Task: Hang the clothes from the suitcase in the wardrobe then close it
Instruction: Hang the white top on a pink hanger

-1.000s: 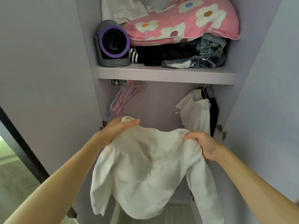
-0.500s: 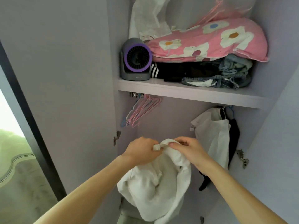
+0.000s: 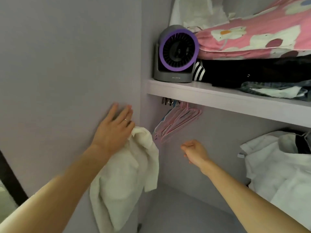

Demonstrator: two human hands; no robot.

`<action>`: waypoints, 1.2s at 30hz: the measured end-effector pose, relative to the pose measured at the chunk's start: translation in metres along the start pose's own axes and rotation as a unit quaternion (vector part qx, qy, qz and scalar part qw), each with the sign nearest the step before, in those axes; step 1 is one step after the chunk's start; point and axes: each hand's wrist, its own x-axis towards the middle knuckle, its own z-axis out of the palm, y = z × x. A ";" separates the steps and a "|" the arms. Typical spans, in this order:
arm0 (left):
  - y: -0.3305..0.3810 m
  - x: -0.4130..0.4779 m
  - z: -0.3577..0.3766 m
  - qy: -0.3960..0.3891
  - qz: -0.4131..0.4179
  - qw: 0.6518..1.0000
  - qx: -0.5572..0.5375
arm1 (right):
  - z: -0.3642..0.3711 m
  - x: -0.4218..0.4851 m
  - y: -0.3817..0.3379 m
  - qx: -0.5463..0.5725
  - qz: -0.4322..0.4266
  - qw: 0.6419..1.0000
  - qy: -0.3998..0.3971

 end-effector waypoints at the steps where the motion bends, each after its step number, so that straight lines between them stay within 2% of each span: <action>1: 0.004 -0.001 0.014 -0.011 -0.007 0.999 0.036 | 0.014 0.015 0.004 -0.007 -0.004 1.000 0.006; 4: 0.015 -0.003 0.033 -0.060 -0.027 0.995 0.071 | 0.051 0.056 0.011 -0.008 -0.006 1.000 0.019; 8: 0.016 0.002 0.053 -0.031 -0.041 0.997 0.065 | 0.103 0.098 0.017 0.037 -0.005 0.998 0.052; 13: 0.021 0.002 0.059 0.007 -0.053 0.997 0.059 | 0.141 0.108 0.013 -0.012 -0.019 0.996 0.086; 18: 0.021 -0.001 0.064 0.013 -0.054 0.996 0.070 | 0.145 0.117 0.019 -0.074 -0.002 0.991 0.107; 26: 0.029 -0.011 0.064 0.013 -0.030 0.999 0.039 | 0.153 0.125 0.001 -0.092 0.036 0.991 0.087; 31: 0.026 -0.010 0.065 0.026 -0.035 0.999 0.029 | 0.151 0.119 -0.012 -0.109 0.021 0.989 0.100; 36: 0.027 -0.006 0.066 0.044 -0.033 0.998 0.030 | 0.149 0.123 0.002 -0.023 0.028 0.992 0.123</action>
